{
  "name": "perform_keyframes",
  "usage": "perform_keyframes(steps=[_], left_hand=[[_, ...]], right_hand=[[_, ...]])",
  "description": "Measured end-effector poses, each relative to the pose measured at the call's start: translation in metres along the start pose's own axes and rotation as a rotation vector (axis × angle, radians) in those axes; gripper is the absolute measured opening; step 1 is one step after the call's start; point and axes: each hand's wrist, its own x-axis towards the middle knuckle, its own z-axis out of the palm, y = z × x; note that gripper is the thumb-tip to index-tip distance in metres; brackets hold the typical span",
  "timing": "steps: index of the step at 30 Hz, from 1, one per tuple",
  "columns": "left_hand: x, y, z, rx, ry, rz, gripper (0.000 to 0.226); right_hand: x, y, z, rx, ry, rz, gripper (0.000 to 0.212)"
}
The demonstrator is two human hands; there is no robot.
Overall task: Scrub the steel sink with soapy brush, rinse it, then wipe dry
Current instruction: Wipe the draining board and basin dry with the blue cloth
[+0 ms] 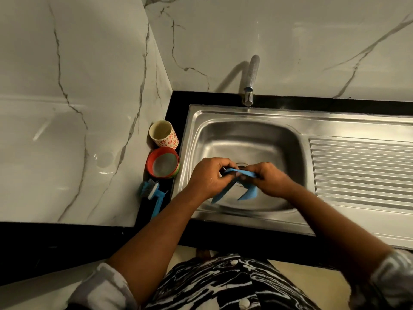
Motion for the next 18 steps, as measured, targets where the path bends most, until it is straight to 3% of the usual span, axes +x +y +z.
perform_keyframes(steps=[1, 4, 9, 12, 15, 16, 18], left_hand=[[0.002, -0.002, 0.003, 0.029, 0.002, 0.019, 0.016], [0.008, -0.001, 0.017, 0.089, 0.033, 0.097, 0.022], [0.01, -0.014, 0.057, 0.2, -0.042, 0.111, 0.018], [-0.002, -0.031, 0.077, 0.277, -0.19, 0.071, 0.02], [-0.018, -0.046, 0.088, 0.289, -0.224, 0.048, 0.018], [-0.024, -0.05, 0.09, 0.271, -0.215, 0.041, 0.021], [-0.035, -0.055, 0.089, 0.242, -0.17, 0.056, 0.028]], right_hand=[[-0.001, 0.006, -0.012, -0.051, -0.087, 0.01, 0.011], [-0.004, 0.019, -0.039, -0.201, -0.182, -0.029, 0.038], [-0.017, 0.061, -0.02, -0.305, -0.34, 0.133, 0.037], [-0.023, 0.067, 0.0, -0.145, -0.584, 0.346, 0.065], [-0.008, 0.079, 0.012, 0.084, -0.59, 0.471, 0.093], [0.0, 0.083, 0.015, 0.041, -0.615, 0.472, 0.096], [0.007, 0.09, 0.03, -0.068, -0.759, 0.434, 0.071]])
